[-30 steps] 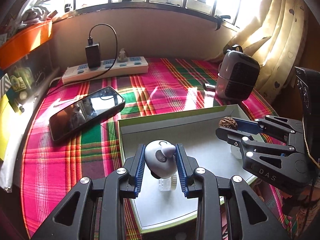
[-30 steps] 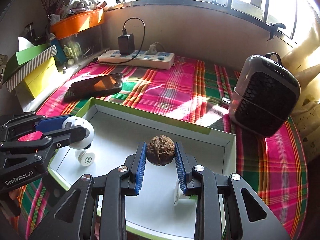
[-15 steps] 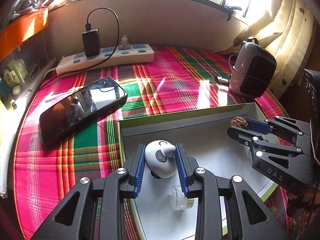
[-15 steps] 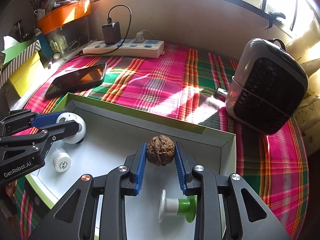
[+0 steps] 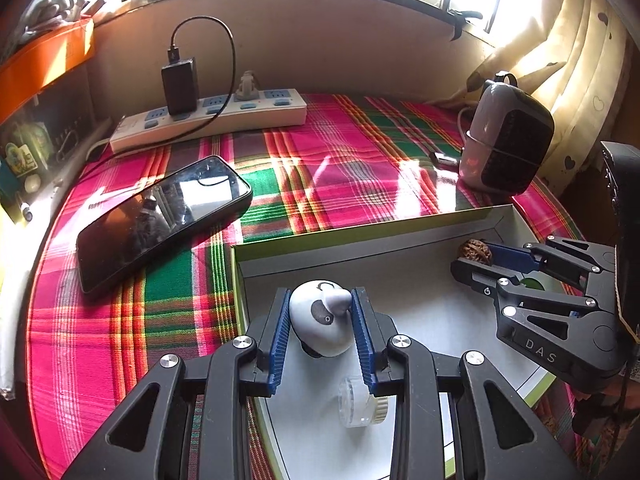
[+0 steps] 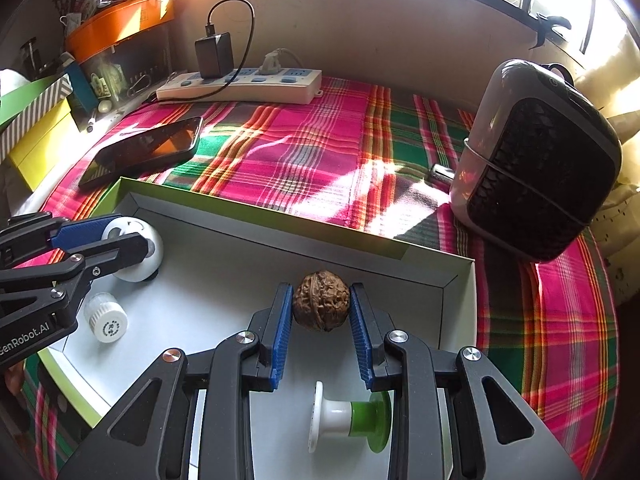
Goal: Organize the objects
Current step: 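Carry the panda toy and the walnut with both grippers into the white box, then open right gripper to release the walnut while left gripper releases the panda toy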
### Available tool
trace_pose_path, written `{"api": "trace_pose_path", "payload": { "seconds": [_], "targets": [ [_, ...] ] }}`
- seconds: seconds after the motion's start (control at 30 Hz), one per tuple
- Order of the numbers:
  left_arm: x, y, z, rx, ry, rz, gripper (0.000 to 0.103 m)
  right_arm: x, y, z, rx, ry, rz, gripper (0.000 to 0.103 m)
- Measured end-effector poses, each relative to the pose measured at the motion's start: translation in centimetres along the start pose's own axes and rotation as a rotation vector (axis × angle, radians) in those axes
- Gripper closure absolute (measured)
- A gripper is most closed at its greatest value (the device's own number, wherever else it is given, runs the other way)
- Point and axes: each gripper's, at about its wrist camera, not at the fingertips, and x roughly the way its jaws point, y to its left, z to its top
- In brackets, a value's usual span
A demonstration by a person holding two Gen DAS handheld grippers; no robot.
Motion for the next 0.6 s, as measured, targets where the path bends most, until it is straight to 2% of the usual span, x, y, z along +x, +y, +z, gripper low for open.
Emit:
{"api": "trace_pose_path", "payload": {
  "seconds": [0.6],
  "targets": [
    [0.09, -0.16, -0.08, 0.005, 0.002, 0.001, 0.074, -0.03, -0.2, -0.18, 0.014, -0.009, -0.007, 0.071]
  ]
}}
